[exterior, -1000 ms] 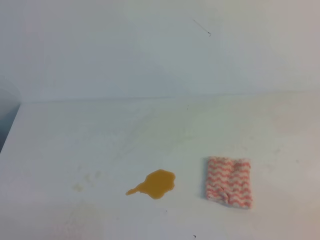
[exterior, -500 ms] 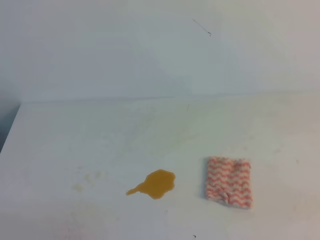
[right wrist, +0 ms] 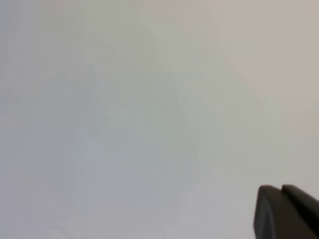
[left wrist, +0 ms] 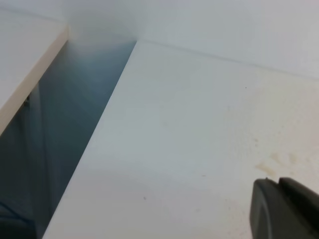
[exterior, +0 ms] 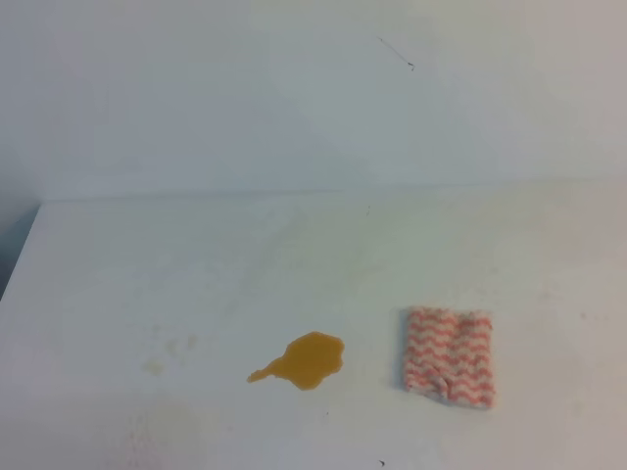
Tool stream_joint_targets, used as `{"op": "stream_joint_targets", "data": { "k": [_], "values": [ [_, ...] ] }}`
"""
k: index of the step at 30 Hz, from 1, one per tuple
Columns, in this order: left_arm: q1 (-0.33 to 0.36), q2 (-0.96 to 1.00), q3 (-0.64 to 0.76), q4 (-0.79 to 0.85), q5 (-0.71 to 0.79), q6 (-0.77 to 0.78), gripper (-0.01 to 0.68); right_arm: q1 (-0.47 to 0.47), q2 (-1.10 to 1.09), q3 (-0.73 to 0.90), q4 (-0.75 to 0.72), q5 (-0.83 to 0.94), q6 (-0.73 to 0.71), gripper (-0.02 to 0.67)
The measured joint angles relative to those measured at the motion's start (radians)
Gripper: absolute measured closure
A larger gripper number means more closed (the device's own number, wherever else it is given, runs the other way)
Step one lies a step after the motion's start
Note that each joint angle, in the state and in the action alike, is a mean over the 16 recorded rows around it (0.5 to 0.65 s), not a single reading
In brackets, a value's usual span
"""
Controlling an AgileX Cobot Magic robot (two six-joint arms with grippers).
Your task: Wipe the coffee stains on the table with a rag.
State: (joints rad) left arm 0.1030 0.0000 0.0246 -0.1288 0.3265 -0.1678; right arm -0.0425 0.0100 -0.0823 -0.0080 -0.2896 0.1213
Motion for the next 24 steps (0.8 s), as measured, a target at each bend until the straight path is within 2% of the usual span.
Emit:
{"op": "stream_joint_targets", "data": {
  "k": [7, 16, 24],
  "values": [
    [0.000, 0.000, 0.003, 0.000, -0.001, 0.000, 0.674, 0.000, 0.130, -0.191, -0.005, 0.115, -0.054, 0.652],
    [0.000, 0.000, 0.000, 0.000, -0.001, 0.000, 0.674, 0.000, 0.454, -0.497, -0.001, 0.455, -0.092, 0.652],
    [0.000, 0.000, 0.003, 0.000, 0.000, 0.000, 0.674, 0.000, 0.677, -0.624, 0.112, 0.688, -0.117, 0.652]
  ]
}}
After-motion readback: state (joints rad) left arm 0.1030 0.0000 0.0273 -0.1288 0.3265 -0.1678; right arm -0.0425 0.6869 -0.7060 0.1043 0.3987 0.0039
